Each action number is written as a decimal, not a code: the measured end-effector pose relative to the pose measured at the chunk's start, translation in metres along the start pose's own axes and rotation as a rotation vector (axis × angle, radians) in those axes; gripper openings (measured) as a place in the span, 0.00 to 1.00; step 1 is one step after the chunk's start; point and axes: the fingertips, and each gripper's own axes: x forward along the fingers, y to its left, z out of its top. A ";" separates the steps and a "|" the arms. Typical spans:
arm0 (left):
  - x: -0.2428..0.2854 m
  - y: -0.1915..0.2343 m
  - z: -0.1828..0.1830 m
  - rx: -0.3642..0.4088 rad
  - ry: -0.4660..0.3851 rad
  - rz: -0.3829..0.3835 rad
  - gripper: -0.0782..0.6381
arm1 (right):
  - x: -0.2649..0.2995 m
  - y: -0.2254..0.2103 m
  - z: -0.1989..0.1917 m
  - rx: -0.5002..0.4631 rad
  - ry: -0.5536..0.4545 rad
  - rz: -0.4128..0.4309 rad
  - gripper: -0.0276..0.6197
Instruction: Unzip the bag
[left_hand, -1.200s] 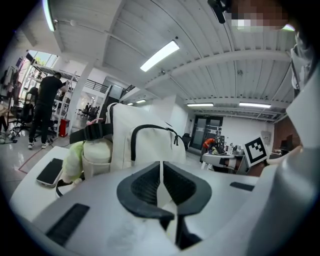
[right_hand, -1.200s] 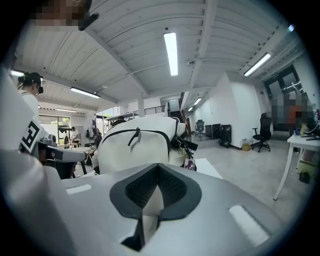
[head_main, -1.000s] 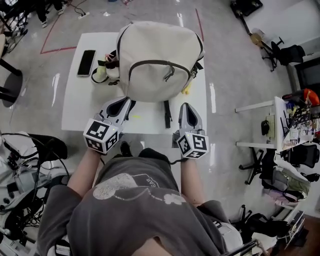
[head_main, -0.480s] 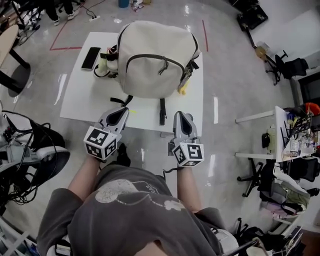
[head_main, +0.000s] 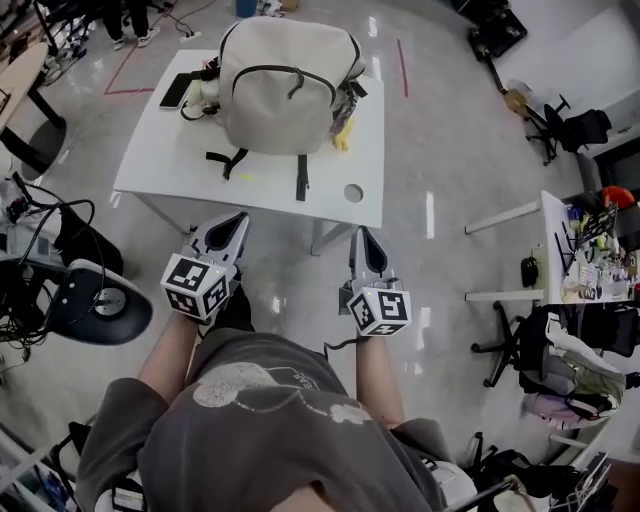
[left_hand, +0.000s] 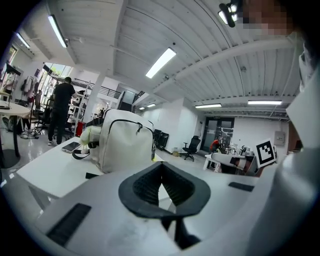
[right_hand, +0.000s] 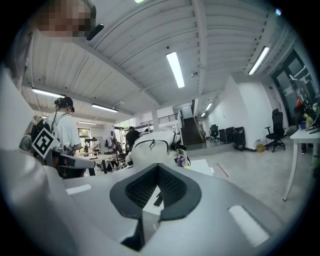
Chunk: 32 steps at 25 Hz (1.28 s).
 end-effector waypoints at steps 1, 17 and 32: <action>-0.009 -0.009 -0.004 -0.002 -0.001 0.008 0.12 | -0.014 -0.001 -0.003 0.001 0.004 -0.001 0.04; -0.103 -0.073 -0.037 -0.020 0.040 0.048 0.12 | -0.133 0.011 -0.042 0.060 0.078 -0.064 0.04; -0.190 -0.063 -0.062 -0.032 0.059 0.000 0.12 | -0.163 0.112 -0.058 0.011 0.112 -0.054 0.04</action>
